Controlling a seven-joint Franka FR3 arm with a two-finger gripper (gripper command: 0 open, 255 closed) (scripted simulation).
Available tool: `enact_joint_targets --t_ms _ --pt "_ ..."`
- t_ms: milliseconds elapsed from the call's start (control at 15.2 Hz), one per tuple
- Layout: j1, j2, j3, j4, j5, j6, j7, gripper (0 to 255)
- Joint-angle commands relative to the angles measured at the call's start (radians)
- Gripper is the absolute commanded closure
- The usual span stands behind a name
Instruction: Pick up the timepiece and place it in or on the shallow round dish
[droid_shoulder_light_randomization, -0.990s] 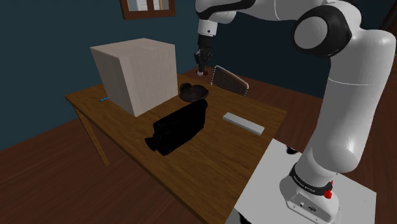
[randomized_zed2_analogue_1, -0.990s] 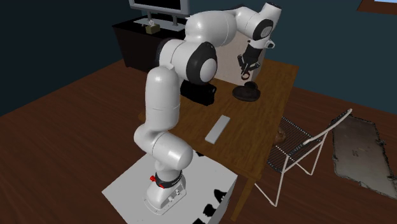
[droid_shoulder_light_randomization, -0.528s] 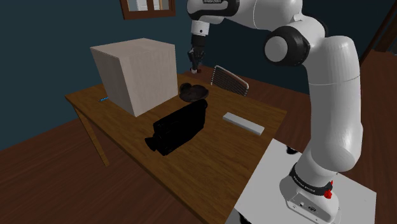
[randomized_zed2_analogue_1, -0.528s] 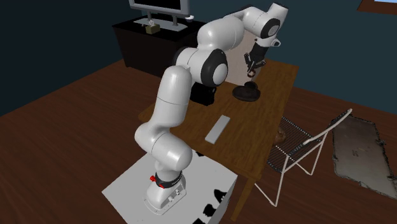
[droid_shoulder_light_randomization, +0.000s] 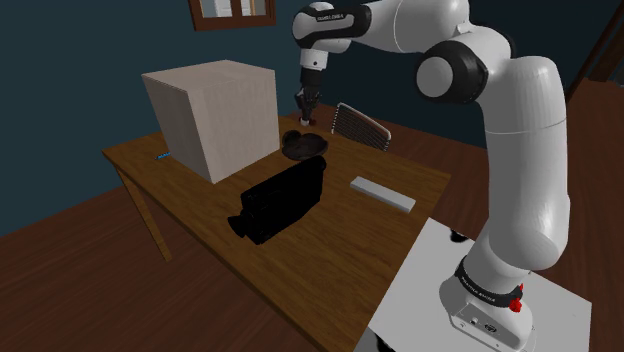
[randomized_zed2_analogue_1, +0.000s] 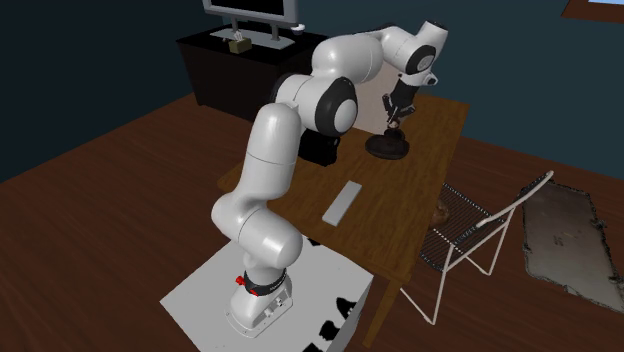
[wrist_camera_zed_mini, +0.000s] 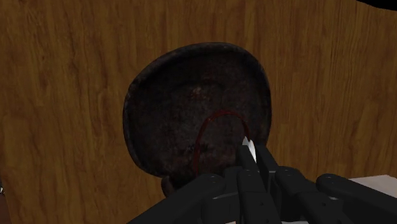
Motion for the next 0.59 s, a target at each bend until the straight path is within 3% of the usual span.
enact_joint_targets --t_ms 0,528 --pt "0.004 -0.006 0.000 -0.035 0.000 0.030 -0.005 255" --pt "0.010 -0.003 0.002 -0.106 0.004 0.101 -0.020 255"
